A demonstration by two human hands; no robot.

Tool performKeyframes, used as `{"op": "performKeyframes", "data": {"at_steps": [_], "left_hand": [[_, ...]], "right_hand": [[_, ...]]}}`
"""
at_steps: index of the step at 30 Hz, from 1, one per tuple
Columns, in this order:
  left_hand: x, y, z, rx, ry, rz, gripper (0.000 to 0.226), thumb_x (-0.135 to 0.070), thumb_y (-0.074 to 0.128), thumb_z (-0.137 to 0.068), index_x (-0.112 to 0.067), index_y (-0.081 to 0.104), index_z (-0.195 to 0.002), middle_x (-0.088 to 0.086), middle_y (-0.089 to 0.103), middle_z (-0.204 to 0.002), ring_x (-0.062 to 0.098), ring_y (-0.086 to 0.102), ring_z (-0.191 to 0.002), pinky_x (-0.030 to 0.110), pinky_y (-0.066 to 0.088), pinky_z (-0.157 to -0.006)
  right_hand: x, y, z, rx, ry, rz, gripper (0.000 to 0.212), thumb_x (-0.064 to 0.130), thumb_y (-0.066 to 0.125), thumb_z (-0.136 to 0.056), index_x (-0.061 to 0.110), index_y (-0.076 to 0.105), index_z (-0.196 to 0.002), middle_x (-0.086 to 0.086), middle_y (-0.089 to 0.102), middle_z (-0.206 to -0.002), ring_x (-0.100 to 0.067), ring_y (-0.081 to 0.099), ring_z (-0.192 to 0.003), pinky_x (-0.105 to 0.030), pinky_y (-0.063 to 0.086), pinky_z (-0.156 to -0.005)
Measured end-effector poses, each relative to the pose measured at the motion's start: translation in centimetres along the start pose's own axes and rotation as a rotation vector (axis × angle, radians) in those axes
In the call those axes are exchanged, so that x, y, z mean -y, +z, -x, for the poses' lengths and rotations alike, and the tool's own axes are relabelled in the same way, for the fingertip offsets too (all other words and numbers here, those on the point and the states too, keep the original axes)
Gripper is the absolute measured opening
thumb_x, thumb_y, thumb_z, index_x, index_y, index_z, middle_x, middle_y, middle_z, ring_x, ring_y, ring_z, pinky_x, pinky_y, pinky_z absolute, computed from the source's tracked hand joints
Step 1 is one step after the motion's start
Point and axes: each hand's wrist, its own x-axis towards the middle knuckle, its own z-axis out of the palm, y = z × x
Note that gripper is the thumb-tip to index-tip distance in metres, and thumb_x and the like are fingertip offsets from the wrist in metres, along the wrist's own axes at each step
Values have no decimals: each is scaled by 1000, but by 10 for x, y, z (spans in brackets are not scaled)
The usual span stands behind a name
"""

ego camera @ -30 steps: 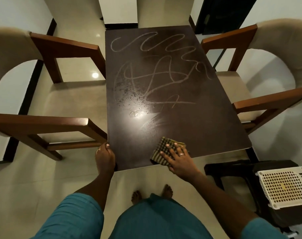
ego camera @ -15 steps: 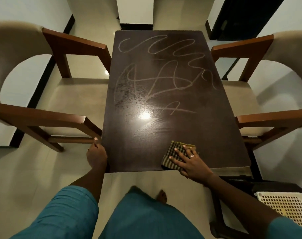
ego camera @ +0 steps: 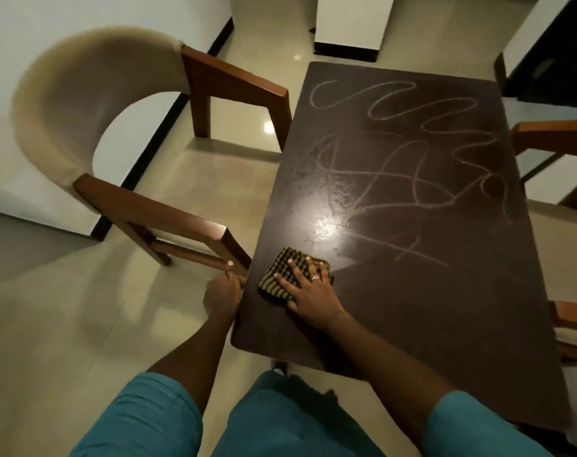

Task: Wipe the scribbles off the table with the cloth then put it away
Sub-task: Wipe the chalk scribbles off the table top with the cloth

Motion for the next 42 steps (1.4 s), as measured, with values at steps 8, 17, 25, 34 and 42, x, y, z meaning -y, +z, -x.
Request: {"op": "performKeyframes", "data": {"at_steps": [8,17,25,34,42], "left_hand": [[-43,14,-44,103,225,135,35,-30,38,-97,-8,65,-92,14,68,-85,30,63,-83,29,39,-67],[-84,30,-102,210,309,227,32,-20,44,-96,-12,57,-123,8,65,-121,18,58,-110,21,39,-86],[-86,44,-121,355,336,230,35,-24,53,-92,-12,56,-125,9,66,-120,22,61,-108,22,41,-84],[-94,46,-120,324,370,132,31,-15,49,-93,-12,57,-123,10,67,-113,12,57,-93,19,39,-72],[-95,49,-103,288,456,-68,34,-25,33,-97,-18,42,-129,10,59,-123,26,58,-111,36,47,-89]], "right_hand": [[-31,-43,-122,-15,129,-21,58,49,31,-97,40,9,-150,-8,5,-161,-43,5,-144,-62,2,-112],[-101,-90,-238,-34,298,-57,56,48,25,-98,38,9,-150,-9,4,-161,-45,2,-144,-64,0,-111],[-122,-109,-271,23,376,-125,58,47,26,-99,36,4,-151,-9,-3,-161,-46,0,-143,-63,1,-111],[-68,-73,-206,-86,328,-115,57,48,31,-97,36,14,-150,-11,11,-160,-45,12,-142,-63,3,-111],[-76,-70,-189,-54,364,-90,58,47,28,-97,37,8,-150,-9,7,-160,-43,13,-143,-59,6,-113]]}}
